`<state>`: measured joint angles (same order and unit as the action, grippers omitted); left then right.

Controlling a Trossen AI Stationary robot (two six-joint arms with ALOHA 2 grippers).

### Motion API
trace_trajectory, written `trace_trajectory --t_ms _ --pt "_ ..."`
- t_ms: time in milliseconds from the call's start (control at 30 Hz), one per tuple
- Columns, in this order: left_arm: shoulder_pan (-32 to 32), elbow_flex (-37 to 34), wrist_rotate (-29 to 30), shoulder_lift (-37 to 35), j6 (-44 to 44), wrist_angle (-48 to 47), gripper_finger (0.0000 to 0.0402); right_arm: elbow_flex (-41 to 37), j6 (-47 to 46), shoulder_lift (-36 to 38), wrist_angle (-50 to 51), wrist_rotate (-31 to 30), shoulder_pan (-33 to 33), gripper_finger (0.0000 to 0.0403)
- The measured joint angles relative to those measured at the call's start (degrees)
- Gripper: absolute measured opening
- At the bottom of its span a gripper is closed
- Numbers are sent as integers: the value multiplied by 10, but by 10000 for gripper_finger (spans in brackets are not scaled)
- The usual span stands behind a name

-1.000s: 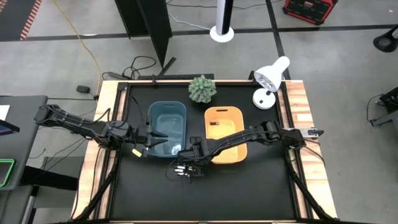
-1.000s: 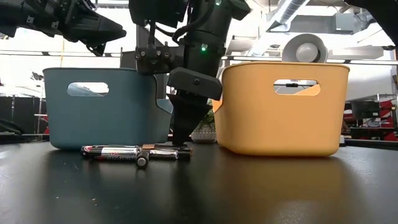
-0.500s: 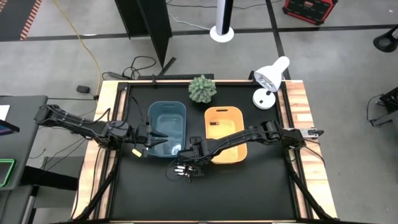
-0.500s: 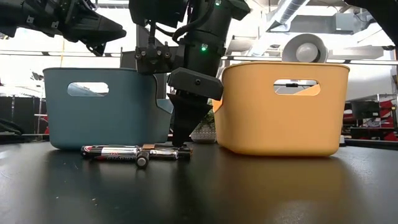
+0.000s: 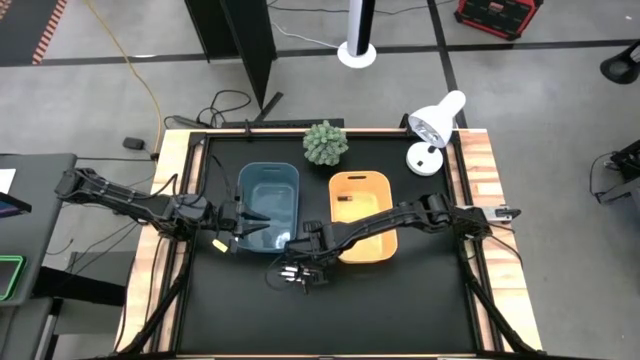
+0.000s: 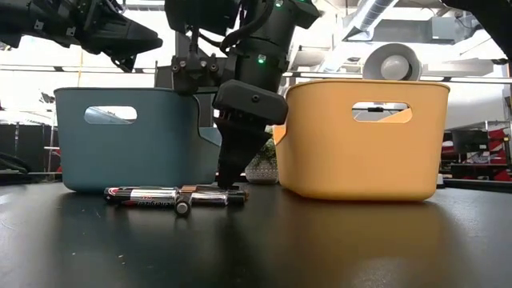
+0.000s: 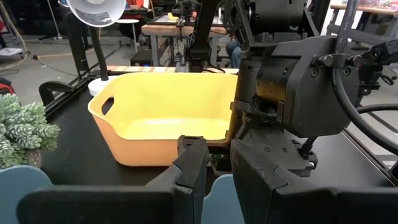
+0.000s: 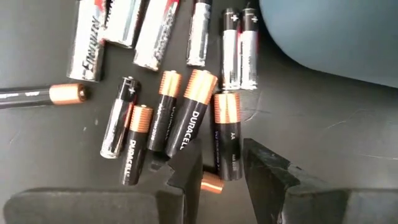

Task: Sort batteries
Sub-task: Put the black battery into the yellow bin

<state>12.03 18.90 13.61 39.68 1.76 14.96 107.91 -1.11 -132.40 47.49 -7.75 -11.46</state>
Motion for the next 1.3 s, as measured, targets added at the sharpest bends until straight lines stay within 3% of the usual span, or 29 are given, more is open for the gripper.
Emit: trace_trajectory --t_ms 500,867,1300 --pt "0 0 0 0 2 9 71 -39 -3 2 -38 4 0 130" --pt "0 0 0 0 2 9 71 -40 1 2 -41 5 0 52" --pt "0 0 0 0 2 9 71 -36 1 0 -41 0 -8 42"
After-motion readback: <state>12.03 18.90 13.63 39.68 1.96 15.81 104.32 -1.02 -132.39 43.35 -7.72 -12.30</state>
